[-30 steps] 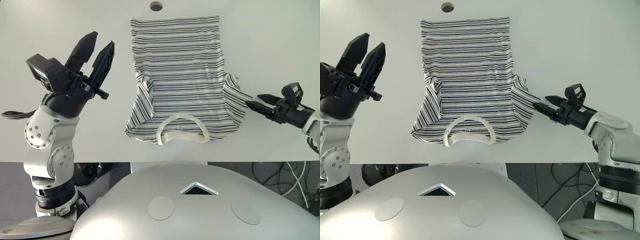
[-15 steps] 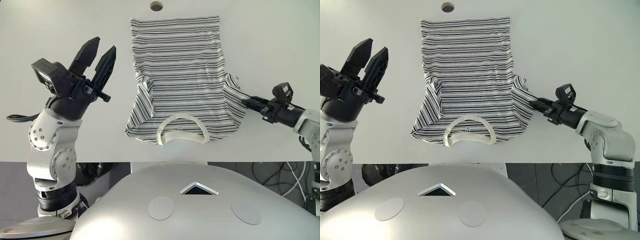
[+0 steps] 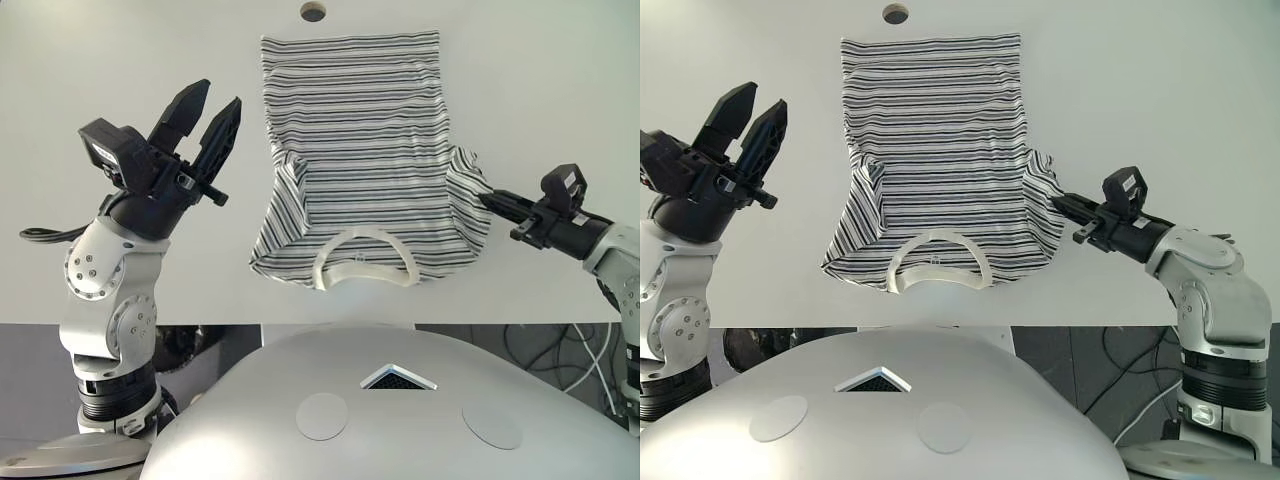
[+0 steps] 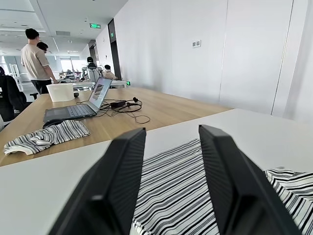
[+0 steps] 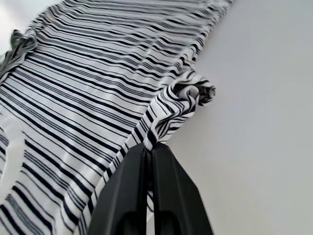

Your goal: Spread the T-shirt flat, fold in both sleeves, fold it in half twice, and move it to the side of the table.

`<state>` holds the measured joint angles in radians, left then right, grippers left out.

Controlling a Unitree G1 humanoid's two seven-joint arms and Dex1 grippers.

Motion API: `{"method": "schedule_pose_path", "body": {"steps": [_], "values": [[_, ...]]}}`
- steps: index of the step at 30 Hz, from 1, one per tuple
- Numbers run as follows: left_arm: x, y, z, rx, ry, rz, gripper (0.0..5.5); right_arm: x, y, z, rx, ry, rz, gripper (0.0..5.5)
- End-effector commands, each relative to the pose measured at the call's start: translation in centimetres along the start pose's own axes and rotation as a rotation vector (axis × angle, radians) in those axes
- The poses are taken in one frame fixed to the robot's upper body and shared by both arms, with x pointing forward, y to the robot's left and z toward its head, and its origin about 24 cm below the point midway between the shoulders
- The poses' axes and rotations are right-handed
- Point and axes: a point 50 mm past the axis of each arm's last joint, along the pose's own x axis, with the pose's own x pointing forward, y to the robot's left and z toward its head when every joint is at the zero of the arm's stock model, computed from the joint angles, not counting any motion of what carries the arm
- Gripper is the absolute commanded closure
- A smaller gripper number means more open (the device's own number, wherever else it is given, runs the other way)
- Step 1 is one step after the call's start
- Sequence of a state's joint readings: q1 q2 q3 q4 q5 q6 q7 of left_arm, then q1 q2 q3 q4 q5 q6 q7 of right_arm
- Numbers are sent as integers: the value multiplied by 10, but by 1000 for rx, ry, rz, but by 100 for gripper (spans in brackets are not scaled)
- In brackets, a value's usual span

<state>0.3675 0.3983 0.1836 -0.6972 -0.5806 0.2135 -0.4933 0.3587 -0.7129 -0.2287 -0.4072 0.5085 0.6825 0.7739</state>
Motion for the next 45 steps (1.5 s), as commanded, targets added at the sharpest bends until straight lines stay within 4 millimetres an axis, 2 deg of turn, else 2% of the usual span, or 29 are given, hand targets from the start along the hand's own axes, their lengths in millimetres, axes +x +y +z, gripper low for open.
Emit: {"method": "schedule_pose_path", "body": {"steps": [1,8,18,19,22,28,31,33,35,37,38,40,43,45], "values": [[2,0,-3,11,10,-6,348,2,17,10,-94,-21,20,548],[4,-6,-8,17,21,-29,348,16,41,16,-283,-10,35,548],[5,-12,-14,10,39,-44,348,26,46,22,-413,-26,6,548],[5,-12,-14,10,40,-46,348,27,46,23,-431,-34,6,515],[5,-13,-15,10,45,-48,348,28,51,22,-453,-43,31,466],[6,-13,-17,14,52,-51,348,27,76,11,-531,-1,213,355],[6,-13,-18,24,56,-51,348,23,81,3,-562,32,274,303],[5,-10,-19,55,60,-38,348,17,81,3,-566,29,296,303],[-1,4,-22,198,67,19,348,4,69,11,-556,-12,274,303],[-11,18,-27,453,112,39,348,-9,45,21,-537,-59,175,303],[-22,25,-33,620,157,10,348,-18,26,24,-527,-61,84,303],[-48,29,-44,881,248,-157,348,-43,-4,21,-537,-29,-54,303],[-80,32,-50,1143,313,-410,348,-70,-14,12,-656,35,-99,303],[-100,30,-52,1219,345,-561,348,-74,-12,3,-762,93,-73,303]]}}
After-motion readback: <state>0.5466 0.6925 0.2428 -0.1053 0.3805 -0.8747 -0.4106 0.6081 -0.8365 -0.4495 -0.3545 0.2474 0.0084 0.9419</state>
